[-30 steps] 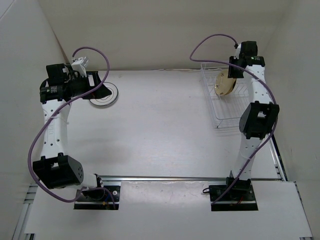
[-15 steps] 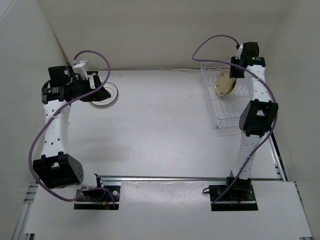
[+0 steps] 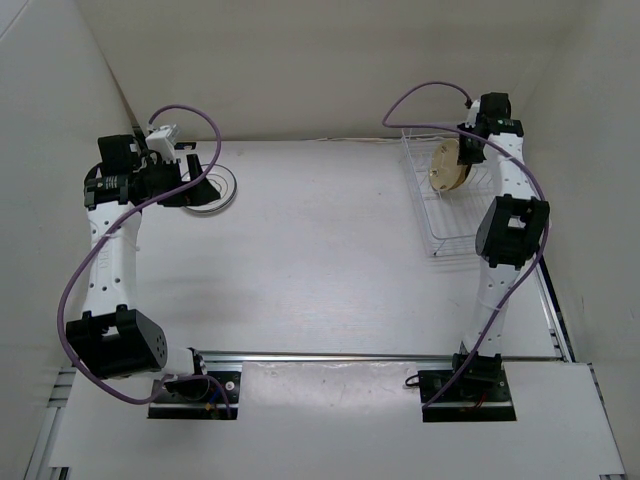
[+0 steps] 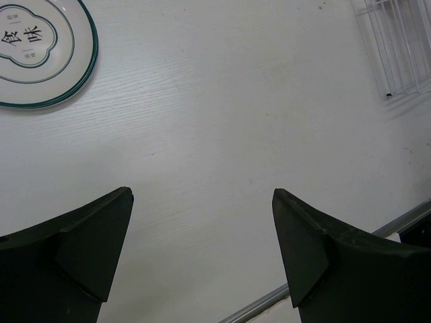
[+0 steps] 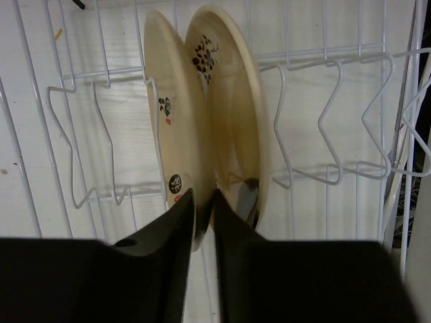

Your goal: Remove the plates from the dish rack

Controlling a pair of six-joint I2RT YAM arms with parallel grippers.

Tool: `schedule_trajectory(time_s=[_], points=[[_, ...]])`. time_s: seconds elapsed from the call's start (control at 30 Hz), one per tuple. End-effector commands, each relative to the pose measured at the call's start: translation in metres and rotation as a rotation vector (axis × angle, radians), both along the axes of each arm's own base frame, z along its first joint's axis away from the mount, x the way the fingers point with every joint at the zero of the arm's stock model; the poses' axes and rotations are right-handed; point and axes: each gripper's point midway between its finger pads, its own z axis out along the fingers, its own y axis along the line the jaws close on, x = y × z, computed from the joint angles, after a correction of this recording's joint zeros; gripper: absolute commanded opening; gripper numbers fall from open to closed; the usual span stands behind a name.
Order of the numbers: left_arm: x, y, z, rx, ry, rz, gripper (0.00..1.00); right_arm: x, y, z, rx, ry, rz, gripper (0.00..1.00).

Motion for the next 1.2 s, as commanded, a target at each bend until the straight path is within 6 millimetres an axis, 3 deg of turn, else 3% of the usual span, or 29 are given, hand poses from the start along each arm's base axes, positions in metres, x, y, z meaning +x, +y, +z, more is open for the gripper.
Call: schedule_trajectory(time_s=[0.0,0.13,0.2,0.33,0.37,0.57,0.67,0.8,0.83,0.9,1.03,1.07,1.17], points=[[-0.009,0.001,0.005,0.024,-0.025,-0.006,0.96,0.016,0.001,0.017,0.011,-0.073,0.029,0.17],[-0.009,0.002,0.001,0.029,-0.015,0.000,0.96,0.017,0.008,0.017,0.019,-0.074,0.044,0.00],[-0.009,0.002,0.001,0.029,-0.015,0.000,0.96,0.016,0.004,0.017,0.004,-0.072,0.031,0.00],[-0.009,0.002,0.001,0.029,-0.015,0.000,0.96,0.012,0.011,0.047,-0.012,-0.117,-0.011,0.00],[-0.009,0.002,0.001,0.029,-0.015,0.000,0.96,0.009,0.011,0.065,-0.031,-0.147,-0.031,0.00],[-0.005,0.000,0.010,0.008,-0.044,0.000,0.96,-0.005,0.020,0.122,-0.171,-0.262,-0.167,0.00],[-0.004,-0.002,0.012,-0.010,-0.045,0.004,0.96,-0.011,0.009,0.137,-0.265,-0.299,-0.257,0.00],[-0.004,-0.004,0.017,-0.021,-0.059,0.002,0.96,-0.023,0.001,0.171,-0.417,-0.374,-0.347,0.00],[-0.005,-0.004,0.017,-0.027,-0.054,0.006,0.96,-0.032,-0.010,0.185,-0.472,-0.390,-0.396,0.00],[-0.005,-0.006,0.022,-0.039,-0.070,0.002,0.96,-0.043,-0.006,0.201,-0.466,-0.414,-0.381,0.00],[-0.005,-0.014,0.024,-0.084,-0.065,-0.025,0.96,-0.066,0.050,0.201,-0.213,-0.389,-0.135,0.00],[-0.003,-0.016,0.026,-0.096,-0.066,-0.040,0.96,-0.084,0.093,0.194,-0.050,-0.339,0.071,0.00],[-0.005,-0.029,0.030,-0.176,-0.050,-0.102,1.00,-0.131,0.159,0.180,0.244,-0.226,0.352,0.00]])
